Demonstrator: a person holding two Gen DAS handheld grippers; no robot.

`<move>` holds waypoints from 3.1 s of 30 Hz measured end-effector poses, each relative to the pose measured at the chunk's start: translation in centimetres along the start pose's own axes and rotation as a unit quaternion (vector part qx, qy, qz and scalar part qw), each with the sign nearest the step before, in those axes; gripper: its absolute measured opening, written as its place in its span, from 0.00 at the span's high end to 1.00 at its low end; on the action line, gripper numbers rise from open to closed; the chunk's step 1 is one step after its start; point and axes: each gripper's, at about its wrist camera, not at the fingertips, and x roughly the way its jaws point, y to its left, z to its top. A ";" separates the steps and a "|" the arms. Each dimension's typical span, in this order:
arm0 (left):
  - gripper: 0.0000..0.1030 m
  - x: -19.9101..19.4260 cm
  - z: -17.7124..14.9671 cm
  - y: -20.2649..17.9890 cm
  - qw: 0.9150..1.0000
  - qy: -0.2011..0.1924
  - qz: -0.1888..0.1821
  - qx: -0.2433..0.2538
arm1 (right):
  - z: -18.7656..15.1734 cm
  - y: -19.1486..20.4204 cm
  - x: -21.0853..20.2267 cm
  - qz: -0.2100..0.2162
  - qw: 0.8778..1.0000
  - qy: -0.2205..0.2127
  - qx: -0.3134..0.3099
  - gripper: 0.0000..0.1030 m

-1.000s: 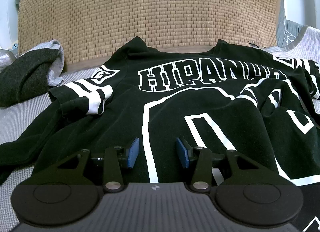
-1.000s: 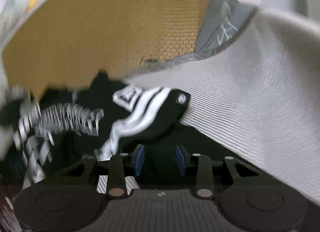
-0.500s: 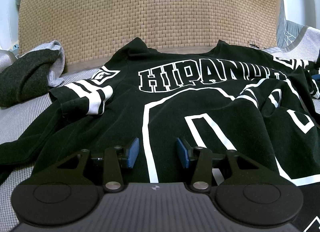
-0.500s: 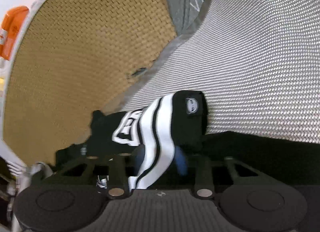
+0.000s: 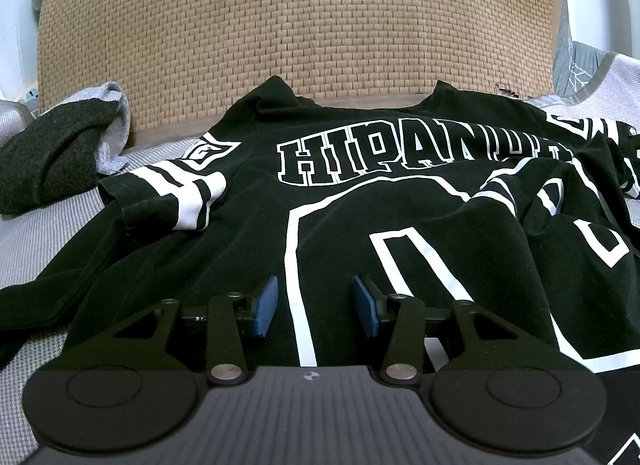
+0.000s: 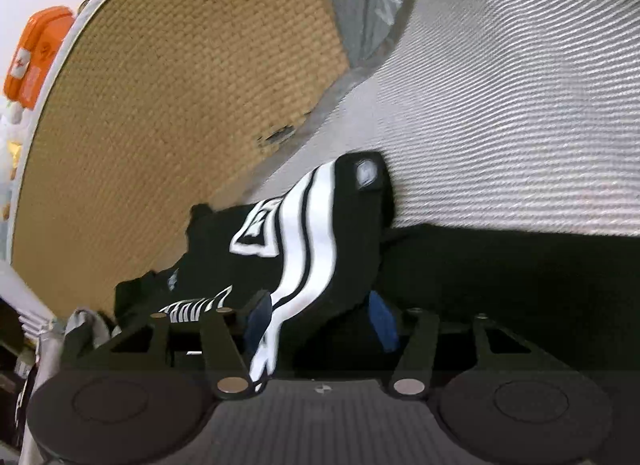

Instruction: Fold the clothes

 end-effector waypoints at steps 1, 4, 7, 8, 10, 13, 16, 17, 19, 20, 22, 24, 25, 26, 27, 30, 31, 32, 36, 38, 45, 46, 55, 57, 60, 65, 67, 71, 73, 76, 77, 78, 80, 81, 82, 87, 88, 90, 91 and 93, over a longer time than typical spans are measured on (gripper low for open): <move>0.55 0.0 0.0 0.0 1.000 0.000 0.000 0.000 | -0.3 0.3 0.4 0.006 1.000 0.001 0.000 0.42; 0.55 0.0 0.0 0.0 1.000 0.000 0.000 0.000 | -0.1 0.9 1.6 0.000 1.000 -0.002 -0.007 0.62; 0.55 0.0 0.0 0.0 1.000 0.000 0.001 0.000 | 0.6 1.0 2.7 -0.028 1.000 -0.002 -0.011 0.86; 0.55 0.0 0.0 0.0 1.000 0.000 0.001 0.000 | 0.9 0.8 2.9 -0.030 0.999 -0.004 -0.011 0.87; 0.55 0.0 0.0 0.0 1.000 0.000 0.001 0.001 | 1.6 0.8 3.0 -0.034 0.999 -0.007 -0.021 0.88; 0.55 0.0 0.0 0.0 1.000 0.000 0.001 0.001 | 2.9 0.6 3.1 -0.036 0.999 -0.012 -0.028 0.88; 0.55 0.0 0.0 0.1 1.000 0.000 0.000 0.001 | 3.8 0.3 3.0 -0.037 0.999 -0.026 -0.029 0.88; 0.55 0.0 0.0 0.2 1.000 0.000 0.000 0.002 | 4.1 0.3 3.1 -0.037 0.998 -0.029 -0.034 0.88; 0.55 0.0 0.0 0.2 1.000 0.000 0.000 0.002 | 4.7 0.4 3.4 -0.037 0.998 -0.036 -0.043 0.88; 0.55 0.0 0.0 0.2 1.000 0.000 0.000 0.002 | 5.0 0.5 3.5 -0.034 0.998 -0.038 -0.042 0.88; 0.55 0.0 0.0 0.2 1.000 0.000 -0.001 0.001 | 5.4 0.6 3.6 -0.027 0.998 -0.047 -0.039 0.88; 0.55 0.0 0.0 0.3 1.000 0.000 -0.002 0.002 | 5.7 0.4 3.6 -0.020 0.998 -0.051 -0.027 0.85; 0.55 0.0 0.0 0.3 1.000 0.000 -0.002 0.002 | 5.6 0.3 3.7 -0.020 0.999 -0.046 -0.015 0.80; 0.55 0.0 0.0 0.3 1.000 -0.001 -0.002 0.002 | 5.5 -0.1 3.6 -0.021 0.999 -0.041 0.000 0.77; 0.55 0.0 0.0 0.3 1.000 -0.001 -0.003 0.002 | 5.3 -0.4 3.5 -0.021 0.999 -0.036 0.014 0.72; 0.55 0.0 0.0 0.4 1.000 0.000 -0.004 0.002 | 4.8 -1.6 2.5 -0.021 0.999 -0.031 0.038 0.64; 0.55 0.0 0.0 0.4 1.000 0.000 -0.004 0.003 | 4.6 -1.9 1.9 -0.023 0.998 -0.030 0.040 0.64; 0.55 0.0 0.0 0.4 1.000 0.000 -0.004 0.003 | 4.3 -2.1 1.3 -0.024 0.998 -0.030 0.040 0.63; 0.55 0.0 0.0 0.4 1.000 0.001 -0.006 0.003 | 2.6 -1.3 -1.2 -0.042 0.998 -0.034 0.029 0.60; 0.55 0.0 0.1 0.5 1.000 0.003 -0.005 0.004 | 1.4 -0.1 -2.4 -0.054 0.997 -0.046 0.027 0.56; 0.53 -0.1 0.2 0.4 1.000 0.006 -0.002 0.009 | -3.0 5.9 -3.6 -0.029 0.997 -0.052 -0.053 0.50; 0.53 -0.1 0.2 0.5 1.000 0.006 -0.002 0.009 | -3.7 7.0 -3.4 -0.026 0.996 -0.050 -0.076 0.50; 0.51 0.3 1.2 1.2 0.999 0.037 -0.024 0.011 | -12.1 13.8 -1.0 -0.030 0.938 -0.023 -0.345 0.46; 0.46 0.4 1.8 1.1 0.997 0.051 -0.034 0.050 | -12.9 14.6 -0.6 -0.026 0.922 -0.016 -0.387 0.41; 0.25 0.8 3.4 1.8 0.992 0.089 -0.021 0.089 | -13.1 14.4 0.4 -0.034 0.919 0.006 -0.393 0.40; 0.27 -0.1 6.0 4.6 0.984 0.096 0.027 0.147 | -12.9 14.1 0.4 -0.032 0.920 0.014 -0.390 0.38; 0.26 -1.2 6.8 6.2 0.984 0.078 0.028 0.155 | -13.0 14.0 0.4 -0.031 0.920 0.014 -0.390 0.37; 0.26 -2.0 7.9 8.7 0.978 0.088 0.027 0.187 | -13.3 14.0 0.4 -0.035 0.916 0.012 -0.399 0.36; 0.26 -2.0 8.1 9.8 0.970 0.108 0.022 0.218 | -13.3 14.0 0.4 -0.035 0.916 0.011 -0.400 0.36; 0.23 -2.2 7.8 11.1 0.957 0.122 -0.004 0.263 | -13.4 14.0 0.5 -0.035 0.915 0.009 -0.401 0.36; 0.23 -2.3 7.6 11.6 0.953 0.123 -0.006 0.275 | -13.4 14.0 0.5 -0.036 0.915 0.009 -0.402 0.36; 0.22 -2.3 7.4 12.1 0.951 0.126 0.001 0.282 | -13.5 14.0 0.5 -0.037 0.915 0.008 -0.402 0.36; 0.22 -1.8 6.8 13.2 0.949 0.145 0.009 0.280 | -13.6 14.0 0.5 -0.038 0.913 0.007 -0.405 0.35; 0.22 -1.7 6.4 13.8 0.949 0.154 0.008 0.276 | -13.6 14.0 0.6 -0.039 0.913 0.006 -0.406 0.35; 0.22 -1.7 5.9 14.2 0.950 0.158 0.008 0.269 | -13.6 14.0 0.6 -0.039 0.913 0.006 -0.407 0.35; 0.29 -1.7 3.4 14.9 0.946 0.182 -0.005 0.269 | -13.7 14.0 0.7 -0.041 0.912 0.005 -0.408 0.34; 0.30 -1.7 3.1 14.9 0.944 0.184 -0.009 0.274 | -13.7 14.0 0.7 -0.041 0.912 0.005 -0.409 0.34; 0.38 -1.9 2.9 15.2 0.947 0.180 -0.015 0.267 | -13.7 14.0 0.7 -0.041 0.912 0.005 -0.409 0.34; 0.46 -1.8 3.1 15.4 0.949 0.185 -0.026 0.255 | -13.7 14.0 0.7 -0.041 0.912 0.005 -0.409 0.34; 0.83 -1.6 3.2 15.6 0.948 0.191 -0.022 0.254 | -13.7 14.0 0.7 -0.042 0.912 0.005 -0.409 0.34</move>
